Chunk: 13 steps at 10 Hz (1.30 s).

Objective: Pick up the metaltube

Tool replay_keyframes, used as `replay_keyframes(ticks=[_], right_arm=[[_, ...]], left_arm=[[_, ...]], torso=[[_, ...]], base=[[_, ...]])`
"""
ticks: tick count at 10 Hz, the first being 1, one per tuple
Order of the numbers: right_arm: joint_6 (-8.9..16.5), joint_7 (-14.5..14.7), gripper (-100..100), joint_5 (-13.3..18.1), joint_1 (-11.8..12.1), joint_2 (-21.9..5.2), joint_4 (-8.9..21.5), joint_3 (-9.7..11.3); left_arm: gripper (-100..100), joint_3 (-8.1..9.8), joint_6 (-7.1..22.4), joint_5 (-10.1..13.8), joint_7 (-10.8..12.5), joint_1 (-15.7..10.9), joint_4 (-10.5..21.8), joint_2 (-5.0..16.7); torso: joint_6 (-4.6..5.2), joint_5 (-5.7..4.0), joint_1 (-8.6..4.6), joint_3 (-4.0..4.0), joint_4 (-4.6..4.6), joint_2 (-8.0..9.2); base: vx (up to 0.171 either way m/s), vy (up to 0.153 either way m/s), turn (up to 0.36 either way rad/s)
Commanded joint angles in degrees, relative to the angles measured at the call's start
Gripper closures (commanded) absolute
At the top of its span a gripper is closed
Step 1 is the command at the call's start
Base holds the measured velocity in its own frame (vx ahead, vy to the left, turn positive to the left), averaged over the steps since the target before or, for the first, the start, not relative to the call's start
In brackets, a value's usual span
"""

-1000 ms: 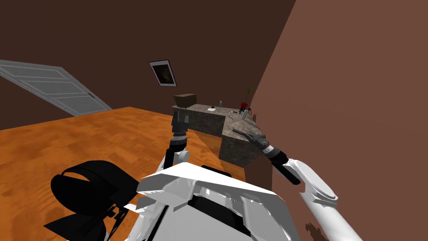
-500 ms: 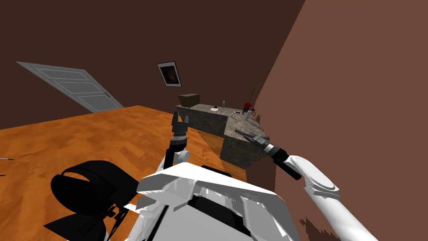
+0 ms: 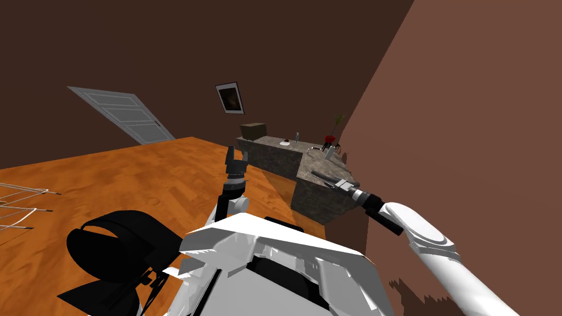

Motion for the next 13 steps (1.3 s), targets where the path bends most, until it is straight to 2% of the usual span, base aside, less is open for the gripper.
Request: replay_keyframes(ticks=[1, 2, 3, 4, 6, 7, 10, 11, 12, 13], right_arm=[[0.1, 0.7, -100, 2.9, -1.2, -2.4, 2.8, 1.2], [0.1, 0.7, -100, 3.4, -1.2, -2.4, 2.8, 1.2], [-0.2, 1.5, -100, 5.9, -2.3, -4.5, 4.8, 2.0], [-0.2, 1.5, -100, 5.9, -2.3, -4.5, 5.5, 2.0], [-0.7, 3.1, -100, 9.6, -4.2, -8.2, 10.3, 3.8], [-0.7, 3.1, -100, 10.2, -4.2, -8.6, 10.8, 3.8], [-1.6, 5.8, -100, 15.4, -6.3, -13.9, 17.4, 6.7], [-1.6, 5.8, -100, 15.6, -6.3, -14.1, 17.9, 6.7], [-1.9, 6.6, -100, 17.0, -6.8, -15.7, 19.3, 7.7], [-1.9, 6.6, -100, 17.0, -6.8, -15.7, 20.0, 7.7]], left_arm=[[0, 0.00, 0.0, 0.0, 0.0, 0.0, 0.0, 0.0], [0, 0.00, 0.0, 0.0, 0.0, 0.0, 0.0, 0.0], [0, 0.00, 0.0, 0.0, 0.0, 0.0, 0.0, 0.0], [0, 0.00, 0.0, 0.0, 0.0, 0.0, 0.0, 0.0], [0, 0.00, 0.0, 0.0, 0.0, 0.0, 0.0, 0.0], [0, 0.00, 0.0, 0.0, 0.0, 0.0, 0.0, 0.0], [0, 0.00, 0.0, 0.0, 0.0, 0.0, 0.0, 0.0], [0, 0.00, 0.0, 0.0, 0.0, 0.0, 0.0, 0.0], [0, 0.00, 0.0, 0.0, 0.0, 0.0, 0.0, 0.0], [0, 0.00, 0.0, 0.0, 0.0, 0.0, 0.0, 0.0]], torso=[[0.00, 0.00, 0.00, 0.00, 0.00, 0.00], [-0.03, 0.01, 0.00, -0.01, 0.00, -0.01], [0.00, 0.01, 0.00, -0.01, 0.00, -0.02], [-0.03, 0.01, 0.00, -0.02, -0.01, -0.03], [-0.02, 0.01, 0.00, -0.03, -0.01, -0.05], [-0.03, 0.00, -0.01, -0.05, -0.02, -0.08], [-0.02, 0.01, -0.01, -0.06, -0.02, -0.11], [-0.01, 0.01, -0.01, -0.07, -0.02, -0.13], [0.02, -0.01, -0.02, -0.07, -0.03, -0.12], [-0.01, 0.00, 0.00, -0.07, -0.02, -0.12]], base=[[-0.006, -0.005, 0.161], [-0.004, -0.008, 0.097], [-0.003, -0.005, 0.174], [0.001, -0.007, 0.085], [0.006, -0.005, 0.206], [0.009, -0.011, 0.102], [0.017, -0.009, 0.216], [0.021, -0.016, 0.114], [0.017, -0.009, 0.148], [0.014, -0.007, 0.080]])
